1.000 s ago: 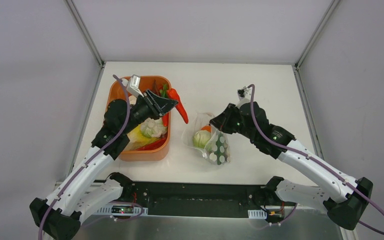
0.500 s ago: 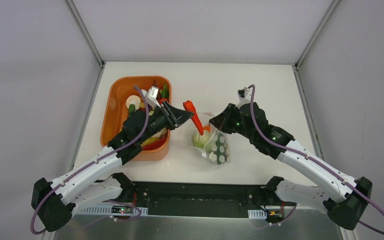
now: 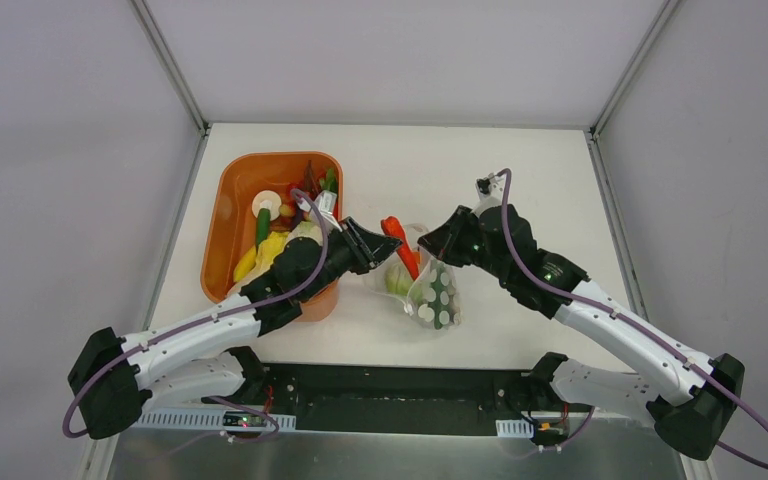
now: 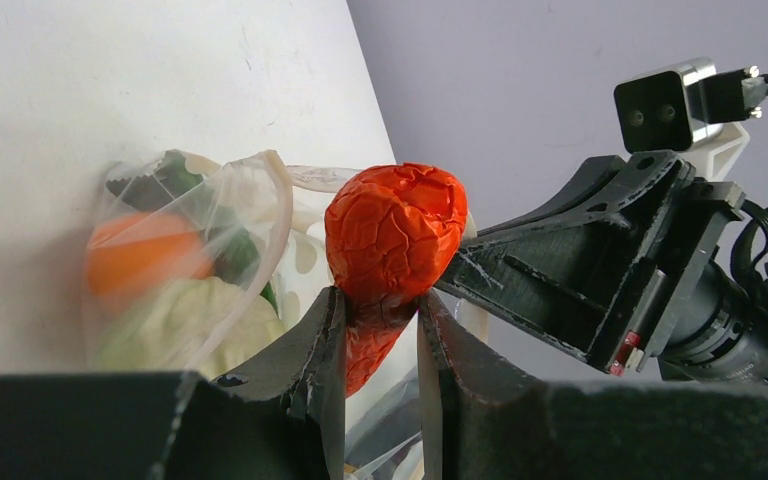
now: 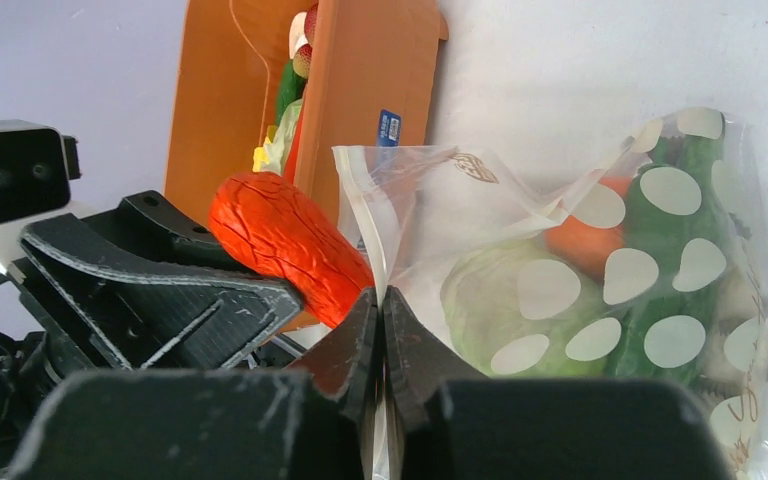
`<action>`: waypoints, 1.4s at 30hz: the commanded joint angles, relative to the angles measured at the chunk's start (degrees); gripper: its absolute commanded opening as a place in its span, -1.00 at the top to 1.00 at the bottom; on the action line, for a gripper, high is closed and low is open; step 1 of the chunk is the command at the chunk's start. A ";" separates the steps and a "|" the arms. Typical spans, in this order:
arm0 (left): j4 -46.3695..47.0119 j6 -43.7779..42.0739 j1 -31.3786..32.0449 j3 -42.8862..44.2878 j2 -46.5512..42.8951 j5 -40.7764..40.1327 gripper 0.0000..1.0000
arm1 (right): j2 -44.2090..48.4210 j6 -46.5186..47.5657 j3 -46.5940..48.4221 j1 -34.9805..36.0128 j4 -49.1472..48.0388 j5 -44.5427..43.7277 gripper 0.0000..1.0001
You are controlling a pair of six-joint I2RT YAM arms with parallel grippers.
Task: Place the food in the zip-top bag and seal the zipper
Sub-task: Place the fake vegetable in the zipper food storage bag.
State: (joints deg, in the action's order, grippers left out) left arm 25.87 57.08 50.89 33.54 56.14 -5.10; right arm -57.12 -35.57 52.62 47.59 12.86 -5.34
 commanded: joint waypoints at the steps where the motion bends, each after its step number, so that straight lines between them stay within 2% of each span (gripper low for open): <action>1: 3.95 1.16 1.72 0.11 0.93 -3.61 0.81 | 0.95 -1.02 0.56 -0.09 -4.59 -0.98 0.89; 7: 1.58 2.49 3.94 -0.08 1.56 -3.51 0.69 | 0.41 -1.13 0.59 -0.10 -5.60 -2.18 0.89; 19: -2.73 4.24 4.82 3.67 7.83 2.41 0.49 | 2.11 -0.92 -0.13 -0.12 -5.19 -4.91 0.89; 22: -2.84 3.15 4.88 4.88 8.96 4.21 0.36 | 2.42 -0.99 -0.56 -0.11 -5.04 -5.16 0.89; 27: -11.42 -0.93 5.03 11.73 11.69 9.49 0.21 | 2.42 -0.99 -0.76 -0.12 -4.69 -5.27 0.88; 30: -12.93 -2.02 5.09 12.28 11.76 10.04 0.06 | 2.52 -1.01 -0.89 -0.09 -4.60 -5.47 0.88; 39: -32.08 -10.77 5.12 20.21 9.41 5.46 -0.27 | 1.76 0.07 0.28 -0.09 -3.89 -5.46 0.88; 42: -35.86 -12.71 5.13 22.34 9.74 4.35 -0.29 | 2.11 -0.70 -0.49 -0.13 -4.49 -5.86 0.88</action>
State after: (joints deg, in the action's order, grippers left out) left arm -2.59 49.58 55.55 51.64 67.59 2.00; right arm -56.05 -35.88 51.66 47.59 11.35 -9.93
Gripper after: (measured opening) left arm 0.639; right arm 0.059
